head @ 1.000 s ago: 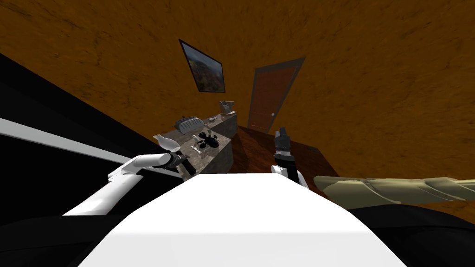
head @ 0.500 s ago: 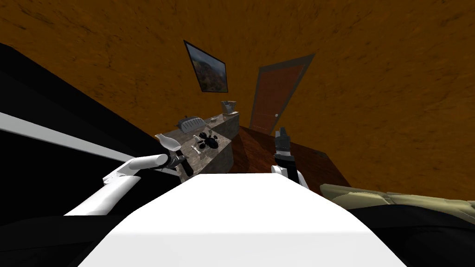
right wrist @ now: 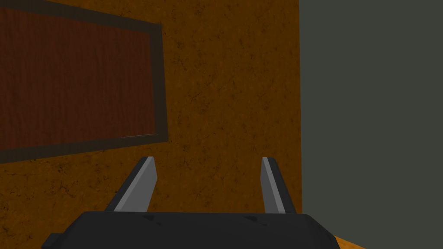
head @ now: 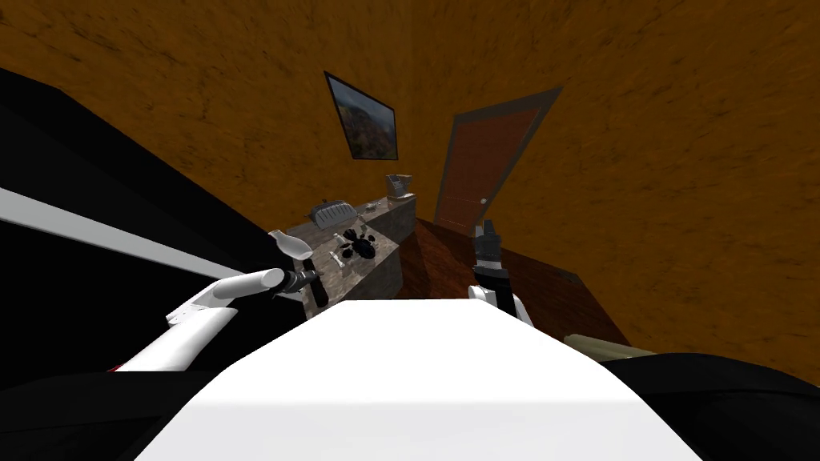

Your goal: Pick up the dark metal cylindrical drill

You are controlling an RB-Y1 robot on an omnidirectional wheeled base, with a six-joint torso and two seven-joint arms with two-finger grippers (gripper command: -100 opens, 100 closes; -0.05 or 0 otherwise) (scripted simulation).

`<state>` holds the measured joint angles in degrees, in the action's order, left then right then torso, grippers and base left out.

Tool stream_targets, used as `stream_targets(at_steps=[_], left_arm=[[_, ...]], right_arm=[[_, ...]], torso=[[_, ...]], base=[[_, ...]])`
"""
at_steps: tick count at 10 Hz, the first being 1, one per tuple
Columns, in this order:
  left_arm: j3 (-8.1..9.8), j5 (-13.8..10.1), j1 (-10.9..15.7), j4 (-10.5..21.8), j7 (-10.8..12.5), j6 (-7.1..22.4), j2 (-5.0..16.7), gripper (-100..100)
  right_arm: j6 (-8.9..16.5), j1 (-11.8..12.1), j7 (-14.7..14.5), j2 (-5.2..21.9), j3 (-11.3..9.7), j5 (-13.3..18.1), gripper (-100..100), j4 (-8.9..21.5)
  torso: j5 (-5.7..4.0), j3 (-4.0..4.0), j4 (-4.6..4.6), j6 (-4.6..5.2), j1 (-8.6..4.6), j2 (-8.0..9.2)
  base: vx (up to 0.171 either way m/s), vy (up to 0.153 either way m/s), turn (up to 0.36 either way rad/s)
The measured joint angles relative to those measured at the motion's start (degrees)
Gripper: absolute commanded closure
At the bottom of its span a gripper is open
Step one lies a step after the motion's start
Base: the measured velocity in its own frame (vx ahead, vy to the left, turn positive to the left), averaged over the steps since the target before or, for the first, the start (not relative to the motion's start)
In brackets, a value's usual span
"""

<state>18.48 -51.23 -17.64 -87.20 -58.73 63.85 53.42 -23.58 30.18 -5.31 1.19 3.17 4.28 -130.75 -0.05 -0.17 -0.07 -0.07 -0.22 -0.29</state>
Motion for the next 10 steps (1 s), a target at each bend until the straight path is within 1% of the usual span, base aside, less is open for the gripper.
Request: stream_targets(at_steps=[2,3,7,8,9,10], left_arm=[[0.65,-0.56,-0.27,0.62,-2.69,-0.41,-0.19,-100],[0.66,-0.58,-0.26,0.65,-2.91,-0.42,-0.18,100],[0.68,-0.57,-0.25,0.65,-2.86,-0.41,-0.17,100],[0.68,-0.57,-0.25,0.65,-2.87,-0.41,-0.17,0],[0.68,-0.58,-0.25,0.64,-2.87,-0.41,-0.17,100],[0.06,-0.01,-0.2,-0.17,-1.5,0.1,0.15,100]], right_arm=[[0.0,-0.01,0.0,0.0,0.0,0.0,0,0.0],[0.0,-0.02,0.0,0.01,0.0,0.0,0,0.0],[0.0,-0.02,0.0,0.01,0.0,0.0,0,0.0],[0.0,-0.02,0.0,0.01,0.0,0.0,0,0.0],[0.0,-0.02,0.0,0.01,0.0,0.0,0,0.0],[0.0,-0.03,0.0,0.01,0.0,0.0,0,0.0]], torso=[[0.01,0.05,0.02,0.06,0.13,0.1],[0.03,0.1,0.04,0.06,0.21,0.19],[0.08,0.15,0.05,0.07,0.32,0.26],[0.08,0.14,0.05,0.07,0.31,0.26],[0.08,0.14,0.05,0.06,0.31,0.25],[0.09,0.17,0.09,0.26,0.44,0.3]], base=[[0.018,-0.016,0.01],[0.0,0.0,0.0],[0.0,0.0,0.0],[0.0,0.0,0.0],[-0.036,0.055,-0.238],[-0.057,0.065,-0.196]])
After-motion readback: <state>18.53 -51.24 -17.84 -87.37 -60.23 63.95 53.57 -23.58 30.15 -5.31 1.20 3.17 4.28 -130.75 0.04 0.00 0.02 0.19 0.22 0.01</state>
